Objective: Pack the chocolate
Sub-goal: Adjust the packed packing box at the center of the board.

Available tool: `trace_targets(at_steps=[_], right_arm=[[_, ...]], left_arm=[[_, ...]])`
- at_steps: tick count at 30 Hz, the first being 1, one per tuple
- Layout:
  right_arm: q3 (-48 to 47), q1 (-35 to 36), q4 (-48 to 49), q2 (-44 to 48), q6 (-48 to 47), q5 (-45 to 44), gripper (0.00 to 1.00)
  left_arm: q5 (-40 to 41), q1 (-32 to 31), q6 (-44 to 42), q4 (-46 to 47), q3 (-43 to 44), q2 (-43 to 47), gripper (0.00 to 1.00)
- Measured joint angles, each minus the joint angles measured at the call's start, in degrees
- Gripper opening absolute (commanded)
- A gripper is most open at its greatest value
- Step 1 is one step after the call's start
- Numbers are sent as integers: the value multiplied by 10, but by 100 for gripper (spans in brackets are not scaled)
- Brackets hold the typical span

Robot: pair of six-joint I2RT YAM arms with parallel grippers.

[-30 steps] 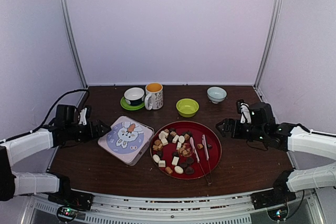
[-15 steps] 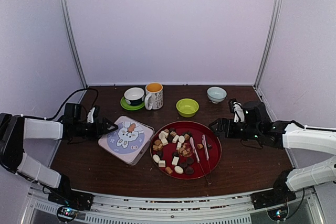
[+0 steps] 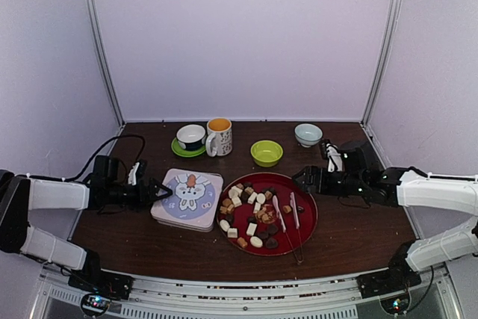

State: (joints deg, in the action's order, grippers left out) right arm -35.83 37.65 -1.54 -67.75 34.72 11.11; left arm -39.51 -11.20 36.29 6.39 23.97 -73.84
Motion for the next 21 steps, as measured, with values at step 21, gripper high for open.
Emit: trace_targets(at_steps=[21], right_arm=[[-44,0,-195,-60,-45,-154,63]], left_arm=[[4,-26,10,-2,-1,-11,97]])
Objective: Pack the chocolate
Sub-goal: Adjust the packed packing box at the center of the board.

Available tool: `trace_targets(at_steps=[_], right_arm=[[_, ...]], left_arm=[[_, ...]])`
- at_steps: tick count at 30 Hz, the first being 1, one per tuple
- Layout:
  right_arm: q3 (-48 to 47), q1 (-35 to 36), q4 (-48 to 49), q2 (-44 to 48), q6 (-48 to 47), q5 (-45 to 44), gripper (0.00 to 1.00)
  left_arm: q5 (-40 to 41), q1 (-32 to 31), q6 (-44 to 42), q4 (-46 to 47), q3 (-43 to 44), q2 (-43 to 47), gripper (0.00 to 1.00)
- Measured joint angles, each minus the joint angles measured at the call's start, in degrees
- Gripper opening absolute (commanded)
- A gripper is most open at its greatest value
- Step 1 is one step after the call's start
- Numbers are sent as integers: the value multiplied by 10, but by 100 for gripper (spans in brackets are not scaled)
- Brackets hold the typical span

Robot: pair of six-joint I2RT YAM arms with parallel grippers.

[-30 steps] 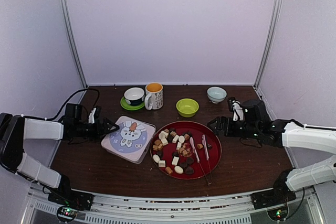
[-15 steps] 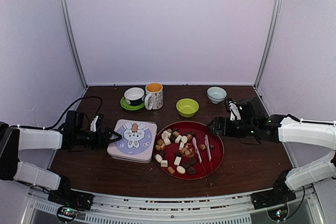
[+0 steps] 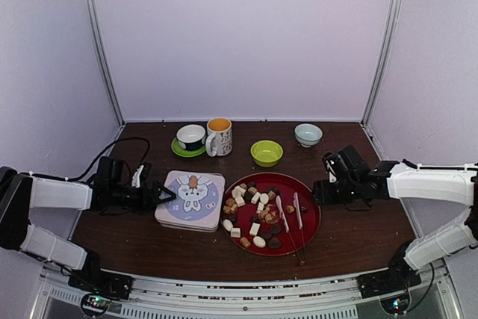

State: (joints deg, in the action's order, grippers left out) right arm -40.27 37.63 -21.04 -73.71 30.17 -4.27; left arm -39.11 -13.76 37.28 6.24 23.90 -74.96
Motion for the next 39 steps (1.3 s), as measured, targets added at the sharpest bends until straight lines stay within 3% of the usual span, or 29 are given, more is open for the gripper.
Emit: trace_targets(at_steps=[6,9,23,39], right_arm=[[-28,-1,-14,-59,-4,-2,48],[-36,-3,-16,-76,-4,-4,52],[-55,-22,-33,-151,-1,-14,52],[-79,-44,-58,-175,30,-69,52]], left_arm=[[0,-17,4,7,5,-18,97],[0,-24,8,10,5,-20,97],[5,-41,21,20,10,-29,97],[8,-71,38,51,18,-60,97]])
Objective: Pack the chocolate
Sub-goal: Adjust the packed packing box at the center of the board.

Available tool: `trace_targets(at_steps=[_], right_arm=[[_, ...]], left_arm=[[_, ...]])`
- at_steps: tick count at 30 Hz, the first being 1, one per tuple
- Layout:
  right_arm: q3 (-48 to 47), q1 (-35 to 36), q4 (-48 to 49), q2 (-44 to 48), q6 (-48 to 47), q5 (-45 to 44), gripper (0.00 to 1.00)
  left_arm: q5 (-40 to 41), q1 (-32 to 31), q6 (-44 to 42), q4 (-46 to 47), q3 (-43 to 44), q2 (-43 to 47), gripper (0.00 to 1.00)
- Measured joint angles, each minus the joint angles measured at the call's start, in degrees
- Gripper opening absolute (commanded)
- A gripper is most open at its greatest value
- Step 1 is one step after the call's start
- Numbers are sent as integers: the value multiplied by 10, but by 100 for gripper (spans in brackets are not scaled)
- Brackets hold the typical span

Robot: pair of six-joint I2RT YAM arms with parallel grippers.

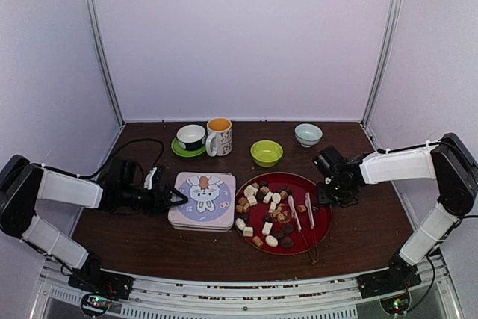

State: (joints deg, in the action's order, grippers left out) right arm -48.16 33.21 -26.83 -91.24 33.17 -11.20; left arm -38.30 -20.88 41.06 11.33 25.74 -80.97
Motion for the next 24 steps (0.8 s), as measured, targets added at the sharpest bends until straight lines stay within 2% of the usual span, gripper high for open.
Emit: trace_targets(at_steps=[15,20,24], right_arm=[[-45,-8,-76,-9,17,-99,48],[-52,-16,-82,-3,7,-103,51],[-51,-17,-81,37,-15,-90,54]], left_arm=[[4,-36,26,39,9,-31,97],[4,-40,31,43,10,-31,97],[4,-41,33,45,11,-30,97]])
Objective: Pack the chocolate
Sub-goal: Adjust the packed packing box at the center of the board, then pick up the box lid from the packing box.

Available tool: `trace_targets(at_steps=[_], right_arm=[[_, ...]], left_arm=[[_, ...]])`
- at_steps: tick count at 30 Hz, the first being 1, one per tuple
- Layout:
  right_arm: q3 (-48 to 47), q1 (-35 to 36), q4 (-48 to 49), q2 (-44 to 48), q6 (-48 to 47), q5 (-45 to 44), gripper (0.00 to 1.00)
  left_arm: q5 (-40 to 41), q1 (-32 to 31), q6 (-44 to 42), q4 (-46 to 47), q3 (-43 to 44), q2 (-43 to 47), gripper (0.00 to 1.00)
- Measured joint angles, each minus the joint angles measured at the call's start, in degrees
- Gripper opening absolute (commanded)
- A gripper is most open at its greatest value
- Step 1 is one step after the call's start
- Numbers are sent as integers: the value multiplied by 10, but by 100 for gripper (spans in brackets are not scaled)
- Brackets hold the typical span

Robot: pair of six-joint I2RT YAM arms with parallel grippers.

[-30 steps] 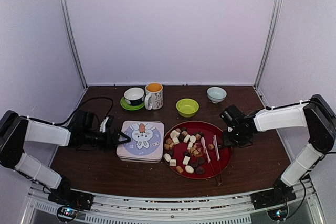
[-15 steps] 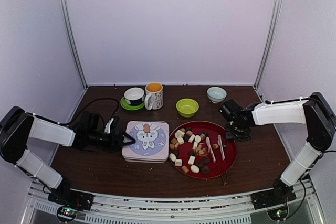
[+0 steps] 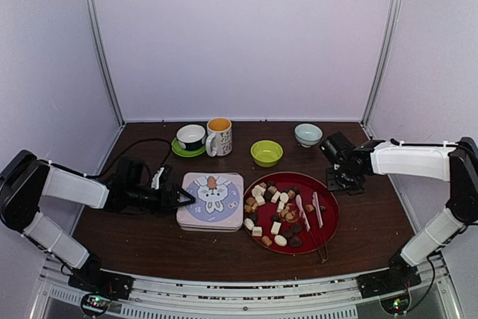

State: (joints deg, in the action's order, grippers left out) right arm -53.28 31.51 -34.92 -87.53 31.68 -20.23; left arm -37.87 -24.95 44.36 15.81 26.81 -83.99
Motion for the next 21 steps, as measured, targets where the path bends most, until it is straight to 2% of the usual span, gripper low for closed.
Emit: trace_targets(at_steps=[5,9,15,21], right_arm=[[6,3,33,91,-28,79,59],[16,23,71,124,-29,162,61],[16,85,146,102,12,270,61],[-4,143,242,11,78,339,60]], left_arm=[[10,-4,-5,-25,4,27,97],[30,-8,-19,-74,22,80,98],[52,-9,-31,-127,44,124,96],[71,-9,-33,-160,44,125,80]])
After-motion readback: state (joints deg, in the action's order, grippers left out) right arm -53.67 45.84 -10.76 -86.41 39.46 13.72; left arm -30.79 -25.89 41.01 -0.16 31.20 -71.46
